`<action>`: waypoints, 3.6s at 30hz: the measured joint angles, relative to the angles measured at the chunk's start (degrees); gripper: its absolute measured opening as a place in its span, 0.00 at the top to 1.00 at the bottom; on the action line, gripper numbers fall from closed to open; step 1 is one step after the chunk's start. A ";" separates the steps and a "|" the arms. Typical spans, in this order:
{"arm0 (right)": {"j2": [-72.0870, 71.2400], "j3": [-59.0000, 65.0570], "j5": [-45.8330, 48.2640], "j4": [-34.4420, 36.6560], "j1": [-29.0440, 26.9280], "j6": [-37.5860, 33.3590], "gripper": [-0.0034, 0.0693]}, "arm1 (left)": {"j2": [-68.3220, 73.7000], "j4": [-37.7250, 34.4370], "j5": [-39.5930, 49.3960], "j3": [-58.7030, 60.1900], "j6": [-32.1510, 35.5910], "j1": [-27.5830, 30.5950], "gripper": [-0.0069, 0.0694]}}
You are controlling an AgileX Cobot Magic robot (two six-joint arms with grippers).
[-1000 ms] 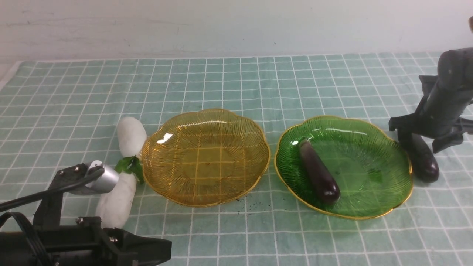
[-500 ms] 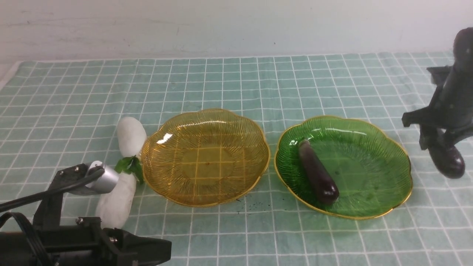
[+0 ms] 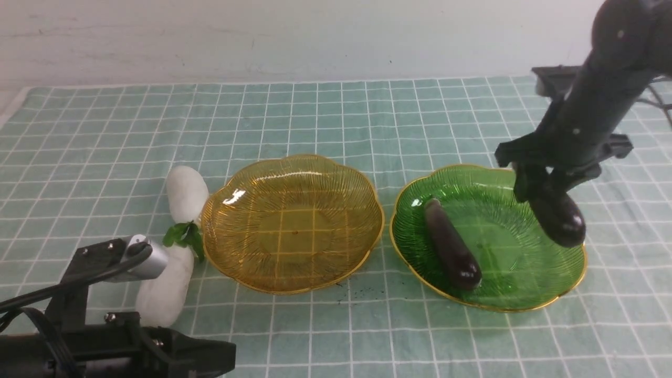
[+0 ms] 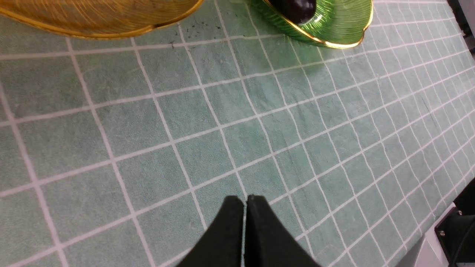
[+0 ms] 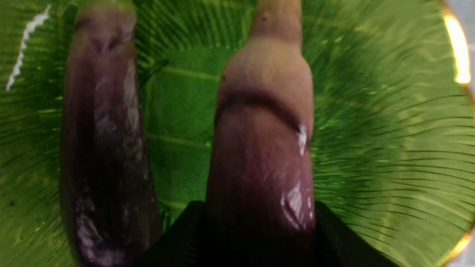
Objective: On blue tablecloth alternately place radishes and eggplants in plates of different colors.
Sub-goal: 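Put the eggplants into the green plate, then pick up the white radish and place it in the left plate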
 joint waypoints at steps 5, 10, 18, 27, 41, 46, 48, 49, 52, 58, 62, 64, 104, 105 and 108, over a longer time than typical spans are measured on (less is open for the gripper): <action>3.34 0.00 -0.06 0.18 2.30 0.13 0.53 | 0.00 0.11 -0.24 0.00 0.00 0.00 0.92; 4.31 0.00 -0.18 0.22 2.87 4.07 0.42 | 0.00 0.22 -0.24 0.00 -0.48 0.00 0.92; -4.65 3.36 -0.30 4.55 2.92 5.13 0.24 | 0.00 1.74 -0.10 -0.44 -5.21 0.00 0.86; -23.27 12.68 0.08 4.74 2.92 1.46 0.23 | 0.00 27.79 6.71 -15.20 -22.85 0.00 0.72; -45.17 32.55 0.88 4.38 2.92 -3.57 0.23 | 7.77 55.42 0.46 -20.81 -55.02 0.00 0.55; -49.41 38.65 0.94 4.30 2.92 -5.37 0.23 | 14.24 55.57 -1.61 -23.33 -55.62 0.00 0.48; -50.09 39.91 0.94 4.30 2.92 -5.52 0.23 | 17.90 55.52 -1.82 -24.82 -55.62 0.00 0.44; -50.37 40.62 0.94 4.30 2.92 -5.65 0.23 | 19.38 55.39 -1.80 -25.42 -55.62 0.00 0.43; -50.59 41.81 0.88 4.30 2.92 -5.76 0.23 | 23.90 54.66 -1.85 -27.16 -55.62 0.00 0.40; -50.66 42.91 0.82 4.30 2.92 -5.83 0.23 | 32.48 54.74 -2.30 -31.37 -53.70 0.00 0.38; -50.72 42.91 -0.82 4.30 2.92 -5.83 0.23 | 37.69 54.74 -3.07 -33.84 -51.40 0.00 0.38; -50.72 42.91 -1.36 4.30 2.92 -5.83 0.23 | 39.43 54.74 -3.18 -34.56 -50.37 0.00 0.37; -50.72 42.91 -6.28 5.27 2.92 -5.83 0.23 | 32.15 56.99 16.51 -49.11 -56.31 -0.13 0.30; -50.72 42.91 -6.35 5.53 2.92 -5.83 0.23 | 32.29 54.39 15.21 -49.40 -55.33 -0.13 0.30; -50.72 42.91 -6.48 5.61 2.92 -5.83 0.23 | 33.38 45.11 11.39 -49.74 -50.67 -0.13 0.30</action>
